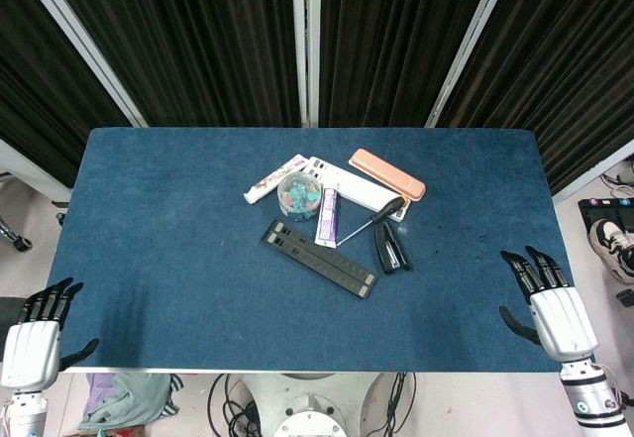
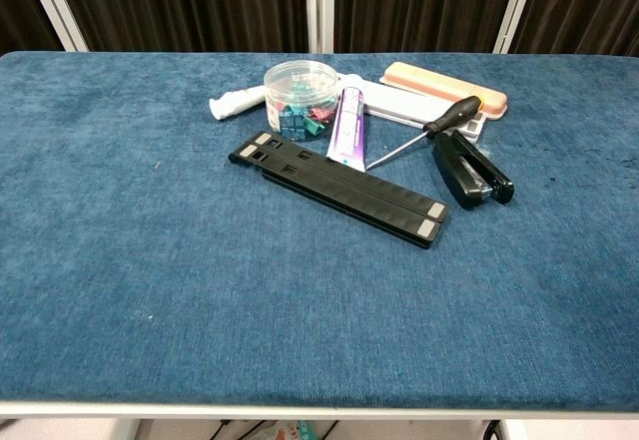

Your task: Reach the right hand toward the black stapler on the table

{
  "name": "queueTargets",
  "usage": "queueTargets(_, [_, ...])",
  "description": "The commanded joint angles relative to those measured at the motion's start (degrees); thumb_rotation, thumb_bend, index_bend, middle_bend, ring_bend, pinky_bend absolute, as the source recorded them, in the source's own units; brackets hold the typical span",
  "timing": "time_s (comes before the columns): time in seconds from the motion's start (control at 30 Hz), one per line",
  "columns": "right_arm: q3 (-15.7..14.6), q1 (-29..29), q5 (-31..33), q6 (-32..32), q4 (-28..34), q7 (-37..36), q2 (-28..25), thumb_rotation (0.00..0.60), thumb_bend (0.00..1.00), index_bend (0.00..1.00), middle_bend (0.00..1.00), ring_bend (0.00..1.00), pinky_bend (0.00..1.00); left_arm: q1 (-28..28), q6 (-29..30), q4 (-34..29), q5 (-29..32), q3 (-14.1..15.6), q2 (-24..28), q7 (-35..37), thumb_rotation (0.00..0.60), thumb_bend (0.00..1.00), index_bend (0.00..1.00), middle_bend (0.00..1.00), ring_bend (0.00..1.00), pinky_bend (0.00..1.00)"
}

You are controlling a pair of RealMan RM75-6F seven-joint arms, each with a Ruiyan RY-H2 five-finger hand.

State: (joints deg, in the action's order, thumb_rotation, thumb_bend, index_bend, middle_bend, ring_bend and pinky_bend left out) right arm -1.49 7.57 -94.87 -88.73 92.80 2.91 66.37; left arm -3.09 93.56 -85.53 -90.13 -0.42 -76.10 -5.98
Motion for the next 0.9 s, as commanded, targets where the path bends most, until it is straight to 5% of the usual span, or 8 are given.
queueTargets(0.03, [0.5,1.0,0.0,1.7,0.0,0.2,0.2,0.600,0.21,0.09,0.15,0.05,0.13,0.1,-0.5,0.1,0.3,0.0,-0.2,0.0,0.600,0.07,0.18,0.13,0.14,0.18])
queueTargets(0.37, [3.6,9.6,0.9,14.3,2.6,4.8,-0.3,0.600,0.21,0.09,0.14,0.05,0.13,-0.1,-0.7,-0.3,1.2,0.0,-0.2,-0.4,0.600,0.07,0.18,0.13,0.14,0.18])
queueTargets(0.57, [7.0,20.7,2.8,29.5,0.0,7.8,0.1,0.600,0.21,0.09,0.13,0.04,0.13,-0.1,-0.9,-1.0,1.4,0.2,0.0,-0.8,0.600,0.07,0.18,0.13,0.14,0.18])
queueTargets(0.9, [7.3,33.1,5.0,47.4,-10.0,27.1,7.4,0.600,0.09,0.00,0.05,0.00,0.07,-0.8,-0.9,-2.1,2.6,0.3,-0.1,-1.7,0.600,0.07,0.18,0.13,0.14,0.18])
